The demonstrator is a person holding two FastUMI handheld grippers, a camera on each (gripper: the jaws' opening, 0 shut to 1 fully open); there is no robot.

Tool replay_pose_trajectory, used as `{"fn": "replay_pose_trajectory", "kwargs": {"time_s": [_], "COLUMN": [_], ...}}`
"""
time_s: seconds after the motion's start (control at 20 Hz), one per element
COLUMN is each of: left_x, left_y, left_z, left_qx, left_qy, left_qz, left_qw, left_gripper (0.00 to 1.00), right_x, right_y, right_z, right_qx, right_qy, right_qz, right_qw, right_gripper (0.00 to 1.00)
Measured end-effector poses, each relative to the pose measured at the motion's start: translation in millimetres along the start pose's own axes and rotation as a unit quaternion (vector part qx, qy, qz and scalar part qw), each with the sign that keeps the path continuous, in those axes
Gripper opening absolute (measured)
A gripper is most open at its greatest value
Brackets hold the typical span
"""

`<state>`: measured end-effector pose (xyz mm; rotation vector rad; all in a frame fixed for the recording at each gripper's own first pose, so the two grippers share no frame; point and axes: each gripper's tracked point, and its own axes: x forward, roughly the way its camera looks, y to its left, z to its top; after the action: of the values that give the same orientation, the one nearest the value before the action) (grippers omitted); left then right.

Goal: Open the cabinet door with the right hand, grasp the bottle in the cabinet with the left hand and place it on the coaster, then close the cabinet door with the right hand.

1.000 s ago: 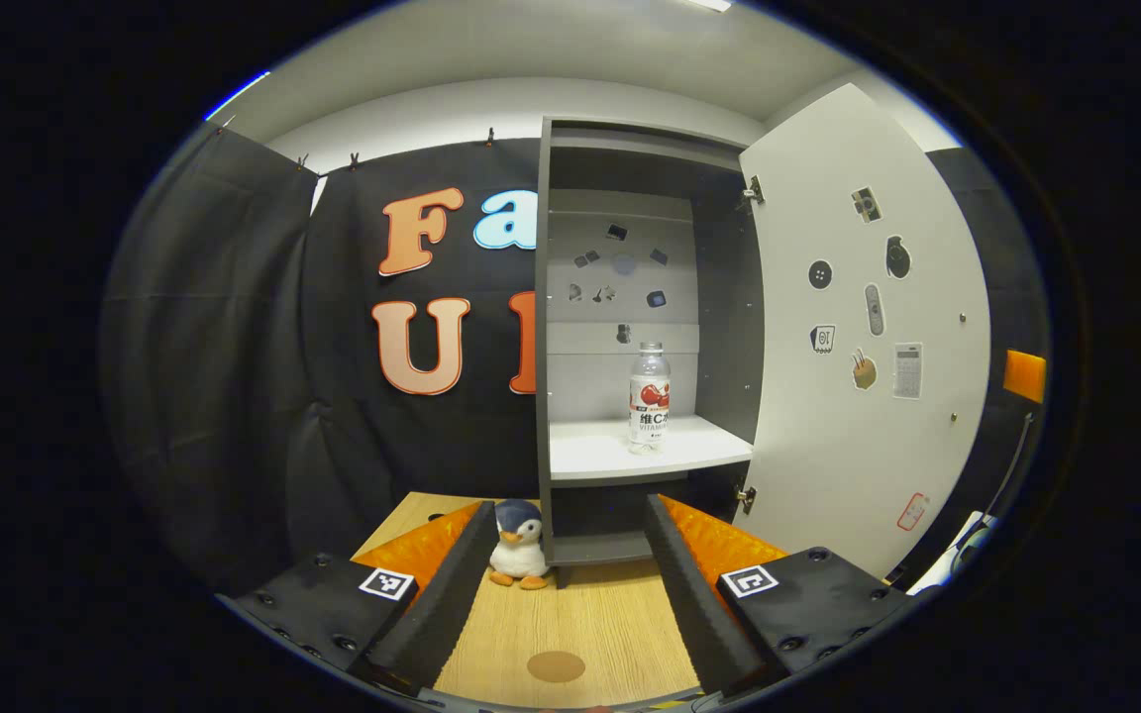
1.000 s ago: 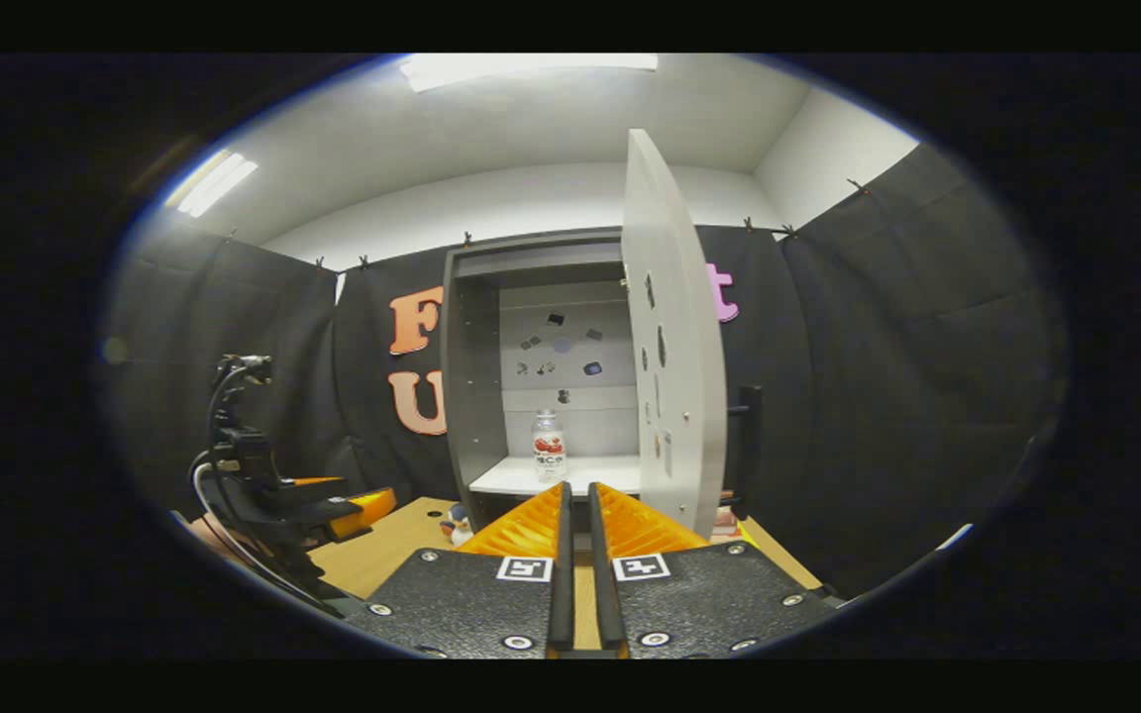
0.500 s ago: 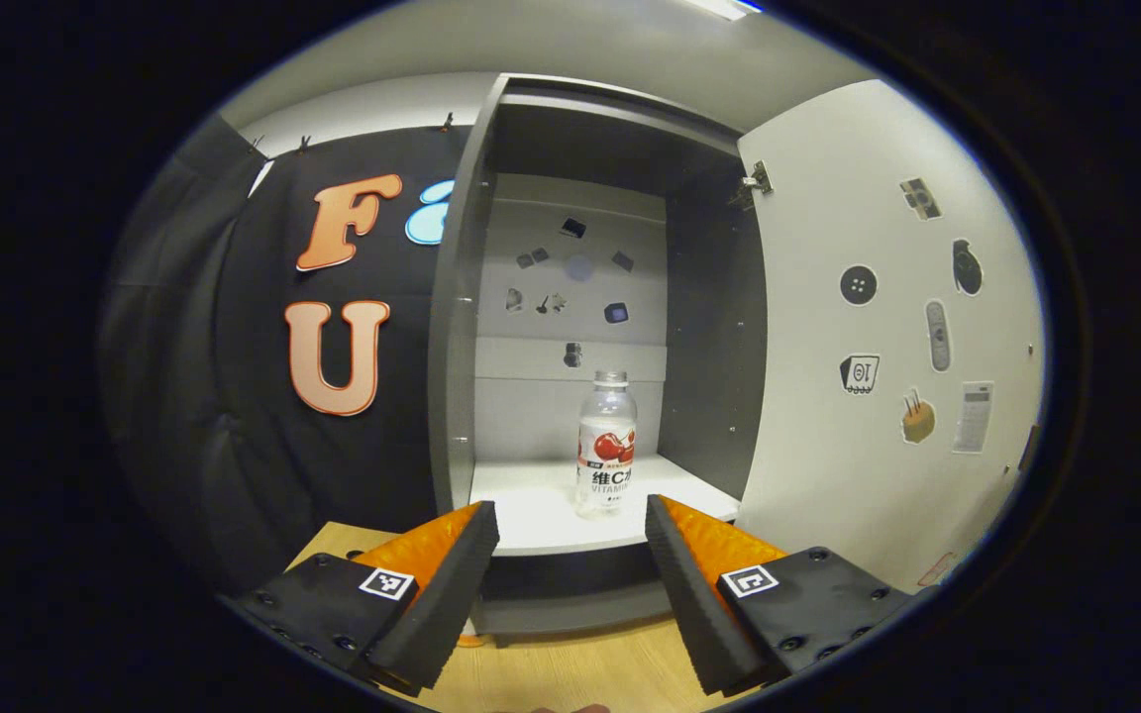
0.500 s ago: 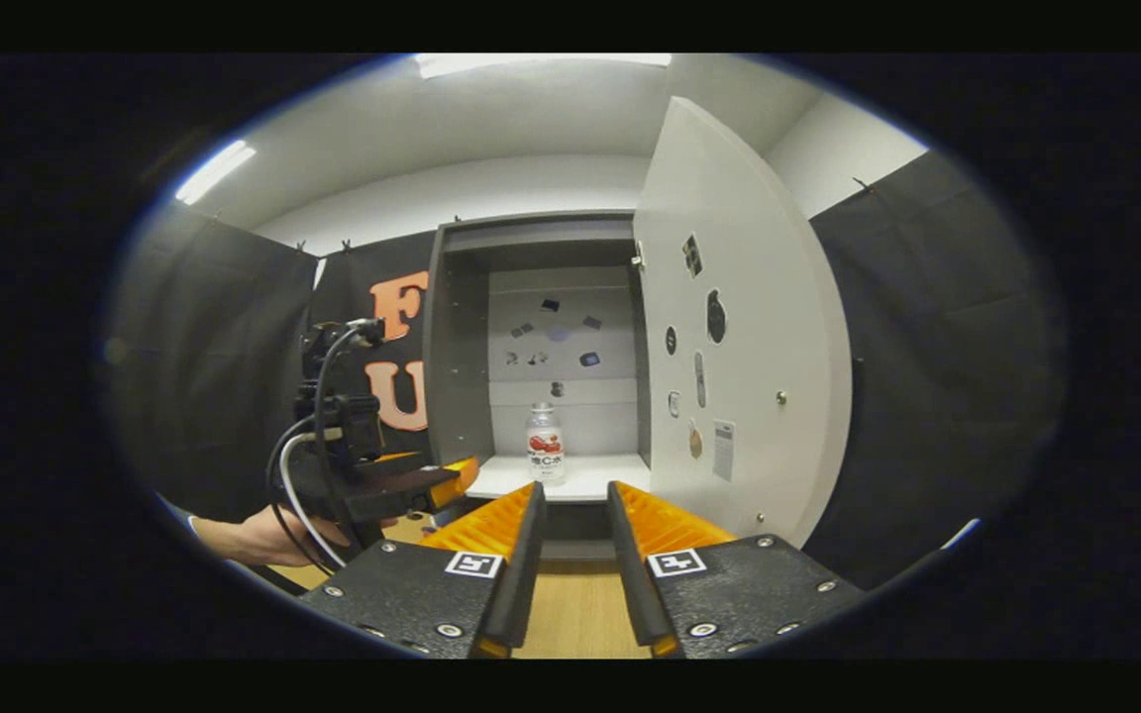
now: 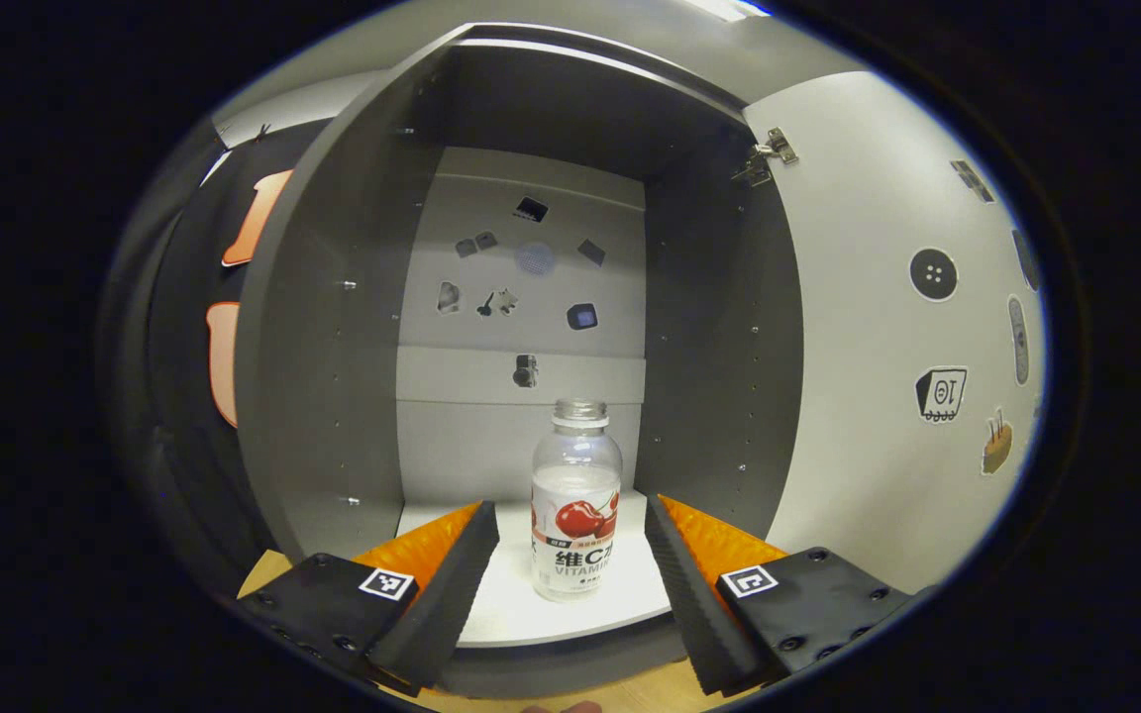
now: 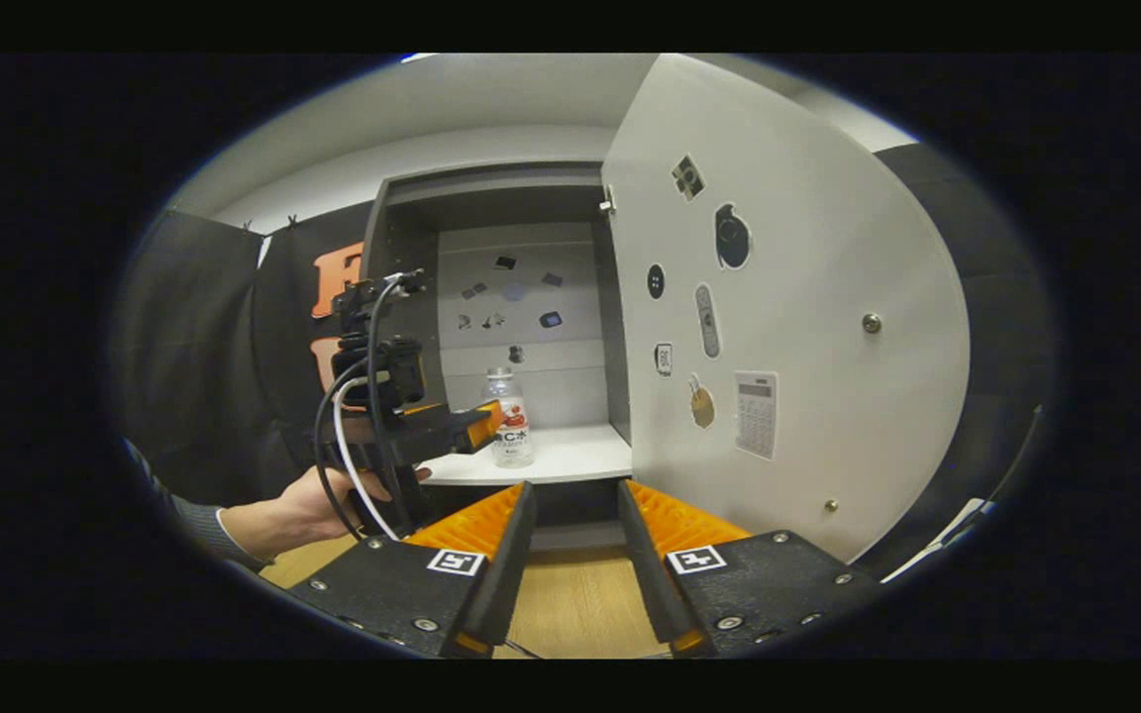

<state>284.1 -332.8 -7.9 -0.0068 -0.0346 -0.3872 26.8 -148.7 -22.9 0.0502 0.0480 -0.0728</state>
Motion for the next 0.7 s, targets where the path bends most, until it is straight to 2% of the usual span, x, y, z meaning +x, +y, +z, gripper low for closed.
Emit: {"fn": "replay_pose_trajectory", "kwargs": {"time_s": [0.5, 0.7], "left_x": [70.3, 79.7], "left_y": [1.1, -2.3], "left_z": [-23.2, -30.2], "left_qx": [0.016, 0.014], "left_qy": [0.015, 0.020], "left_qz": [0.002, -0.006], "left_qw": [1.000, 1.000], "left_gripper": [0.97, 0.94], "right_x": [23.2, 24.0], "right_y": [-2.0, -6.3], "right_z": [-15.6, -23.4], "right_qx": [-0.012, -0.012], "right_qy": [0.035, 0.047], "right_qz": [-0.024, -0.030], "right_qw": [0.999, 0.998], "right_gripper": [0.53, 0.54]}}
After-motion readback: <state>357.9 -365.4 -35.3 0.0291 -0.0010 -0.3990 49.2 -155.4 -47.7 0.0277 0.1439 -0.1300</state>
